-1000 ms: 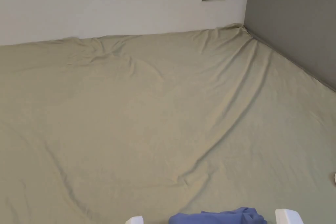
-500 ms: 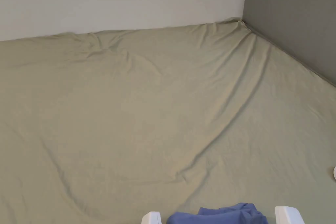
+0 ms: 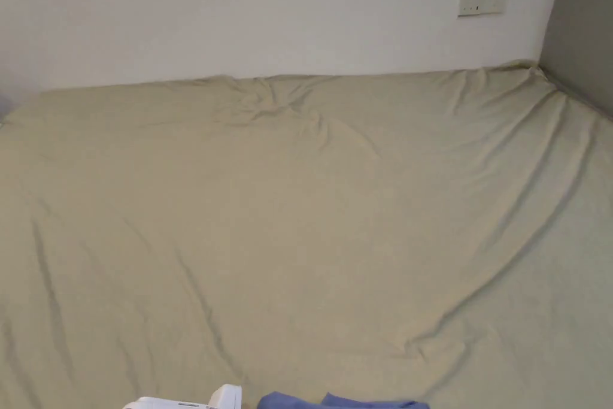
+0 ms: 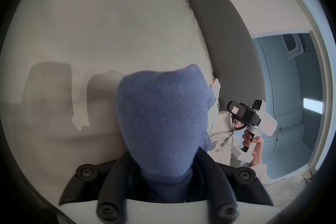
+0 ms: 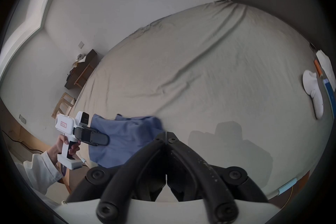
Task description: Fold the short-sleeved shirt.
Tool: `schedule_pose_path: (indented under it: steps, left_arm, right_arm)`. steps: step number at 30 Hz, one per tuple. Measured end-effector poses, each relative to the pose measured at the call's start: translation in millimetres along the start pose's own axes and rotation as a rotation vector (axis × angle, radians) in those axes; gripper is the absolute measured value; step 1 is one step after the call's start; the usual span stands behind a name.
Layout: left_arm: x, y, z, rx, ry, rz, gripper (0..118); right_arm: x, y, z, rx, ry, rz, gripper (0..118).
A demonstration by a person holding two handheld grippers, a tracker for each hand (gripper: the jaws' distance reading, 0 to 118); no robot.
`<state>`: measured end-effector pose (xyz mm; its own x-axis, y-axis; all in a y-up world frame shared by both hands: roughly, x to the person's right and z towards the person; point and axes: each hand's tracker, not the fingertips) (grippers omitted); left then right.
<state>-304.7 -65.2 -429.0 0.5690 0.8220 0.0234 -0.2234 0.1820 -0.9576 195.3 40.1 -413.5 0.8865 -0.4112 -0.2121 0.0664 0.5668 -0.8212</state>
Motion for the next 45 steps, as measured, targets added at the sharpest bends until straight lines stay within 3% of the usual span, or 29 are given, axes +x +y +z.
schedule_pose_path:
  steps: [7,15,16,17,19,20,24,30,31,32,34,35,36,38,41,45]
  left_arm:
    - [-88.5,5.6,132.9,0.062,0.115,0.140,19]
    - [-105.8,-20.2,245.6,0.143,0.293,0.258,19]
    - [-160.7,-11.5,249.8,0.138,0.314,0.274,19]
    - [-165.7,-11.7,260.0,0.146,0.328,0.279,19]
    - [-170.8,-12.2,281.2,0.156,0.367,0.304,19]
    - [-139.5,-24.9,270.7,0.159,0.383,0.318,19]
    - [-117.2,-13.8,278.7,0.130,0.497,0.332,19]
    - [-132.1,-22.9,302.4,0.172,0.568,0.387,20]
    - [-133.2,-25.1,302.2,0.184,0.619,0.408,24]
    - [-128.5,-32.2,302.0,0.198,0.629,0.427,40]
    - [-125.4,-47.9,296.5,0.219,0.704,0.462,93]
    - [-121.8,-53.2,296.1,0.223,0.732,0.452,109]
    - [-128.4,-54.5,309.2,0.238,0.773,0.441,116]
    - [-103.3,-62.4,326.6,0.348,0.802,0.414,113]
    - [-23.8,-61.9,353.9,0.711,0.801,0.279,112]
    - [76.0,-51.0,361.6,0.979,0.819,-0.110,118]
  right_arm:
    - [-25.1,-0.3,-7.3,-0.001,0.023,0.037,1]
    - [-38.6,0.5,-21.2,-0.019,0.021,0.052,1]
    - [-39.9,1.0,-21.6,-0.021,0.020,0.056,1]
    - [-37.8,1.9,-22.5,-0.024,0.018,0.060,1]
    - [-37.6,2.3,-21.4,-0.026,0.013,0.069,1]
    - [-37.3,2.4,-21.0,-0.029,0.010,0.071,1]
    - [-40.6,1.1,-18.0,-0.033,-0.011,0.074,1]
    - [-30.7,-1.8,-17.4,-0.035,-0.023,0.065,1]
    - [-30.6,-1.8,-17.8,-0.035,-0.024,0.066,1]
    - [-30.5,-1.4,-18.4,-0.036,-0.024,0.069,1]
    - [-44.2,-1.9,-17.8,-0.035,-0.023,0.078,1]
    - [-44.8,-1.4,-17.9,-0.034,-0.020,0.078,1]
    - [-45.6,-0.7,-17.5,-0.032,-0.018,0.078,1]
    - [-45.6,3.6,-12.5,-0.011,-0.009,0.080,1]
    - [-47.4,17.8,1.8,0.107,-0.019,0.078,1]
    - [-75.5,51.1,42.9,0.373,-0.070,0.149,1]
